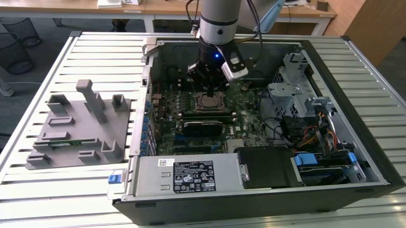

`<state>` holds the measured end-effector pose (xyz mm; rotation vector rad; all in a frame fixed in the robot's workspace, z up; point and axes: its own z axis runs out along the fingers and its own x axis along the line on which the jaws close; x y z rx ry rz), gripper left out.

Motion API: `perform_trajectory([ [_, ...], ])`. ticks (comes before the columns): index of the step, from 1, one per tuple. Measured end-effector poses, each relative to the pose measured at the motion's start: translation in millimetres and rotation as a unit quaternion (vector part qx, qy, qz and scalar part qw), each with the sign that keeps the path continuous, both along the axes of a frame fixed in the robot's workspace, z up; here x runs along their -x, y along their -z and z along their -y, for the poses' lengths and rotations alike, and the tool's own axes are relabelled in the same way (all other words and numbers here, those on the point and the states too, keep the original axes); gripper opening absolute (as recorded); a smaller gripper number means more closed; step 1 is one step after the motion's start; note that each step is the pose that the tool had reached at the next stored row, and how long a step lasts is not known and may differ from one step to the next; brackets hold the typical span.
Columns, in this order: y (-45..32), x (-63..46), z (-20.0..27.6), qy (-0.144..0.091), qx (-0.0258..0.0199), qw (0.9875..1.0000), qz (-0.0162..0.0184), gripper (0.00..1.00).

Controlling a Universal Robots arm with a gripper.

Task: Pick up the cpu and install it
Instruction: 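Install the first cpu locking lever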

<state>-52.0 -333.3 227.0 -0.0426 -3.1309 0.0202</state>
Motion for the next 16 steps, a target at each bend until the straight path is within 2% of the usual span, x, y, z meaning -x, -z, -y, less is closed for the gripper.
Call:
perform_trajectory([
  [5,1.0,0.3,0.0,-0.044,0.0,0.999,0.0,0.11],
  [8,1.1,4.7,0.0,-0.052,-0.001,0.9987,0.0,0.11],
  [12,-0.3,16.2,0.0,-0.052,-0.0107,0.9986,0.0006,0.11],
  [16,-5.4,24.2,0.0,-0.052,-0.0199,0.9985,0.0011,0.11],
])
